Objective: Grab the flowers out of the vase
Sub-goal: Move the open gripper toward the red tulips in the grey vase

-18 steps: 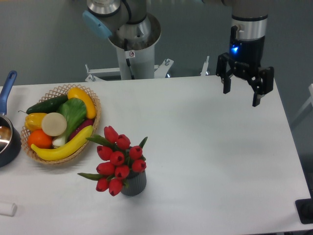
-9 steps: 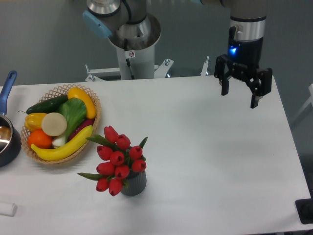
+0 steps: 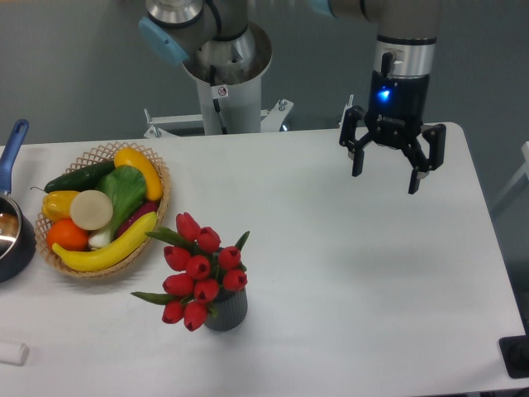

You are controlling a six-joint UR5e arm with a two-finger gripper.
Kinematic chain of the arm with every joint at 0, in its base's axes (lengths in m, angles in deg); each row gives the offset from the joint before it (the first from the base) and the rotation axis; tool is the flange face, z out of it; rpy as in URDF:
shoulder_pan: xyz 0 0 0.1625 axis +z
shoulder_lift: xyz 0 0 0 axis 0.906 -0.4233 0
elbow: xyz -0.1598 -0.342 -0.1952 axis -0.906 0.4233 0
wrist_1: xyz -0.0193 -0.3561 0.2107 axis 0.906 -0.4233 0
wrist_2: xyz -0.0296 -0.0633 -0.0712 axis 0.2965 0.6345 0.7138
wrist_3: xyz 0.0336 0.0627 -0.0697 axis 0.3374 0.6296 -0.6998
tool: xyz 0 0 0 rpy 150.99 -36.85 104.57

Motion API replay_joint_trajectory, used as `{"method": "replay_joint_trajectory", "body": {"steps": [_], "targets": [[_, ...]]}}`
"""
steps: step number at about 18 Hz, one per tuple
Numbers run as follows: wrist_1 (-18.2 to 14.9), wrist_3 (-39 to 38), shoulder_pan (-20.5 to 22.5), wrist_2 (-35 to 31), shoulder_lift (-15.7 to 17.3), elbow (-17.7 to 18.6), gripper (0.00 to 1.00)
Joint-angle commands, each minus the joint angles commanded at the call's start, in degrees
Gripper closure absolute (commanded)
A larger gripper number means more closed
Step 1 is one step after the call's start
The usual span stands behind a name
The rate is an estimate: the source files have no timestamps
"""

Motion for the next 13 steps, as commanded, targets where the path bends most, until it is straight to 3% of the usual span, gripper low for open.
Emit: {"method": "replay_joint_trajectory", "body": {"steps": [3, 9, 13], "targets": [[0.18, -5.71, -0.36, 2.38, -0.27, 0.70, 0.00], [0.27, -6.08, -3.17, 2.47, -0.88, 1.58, 0.00], [3.86, -6.08, -4.66, 3.96, -1.67, 2.63, 0.00]]}}
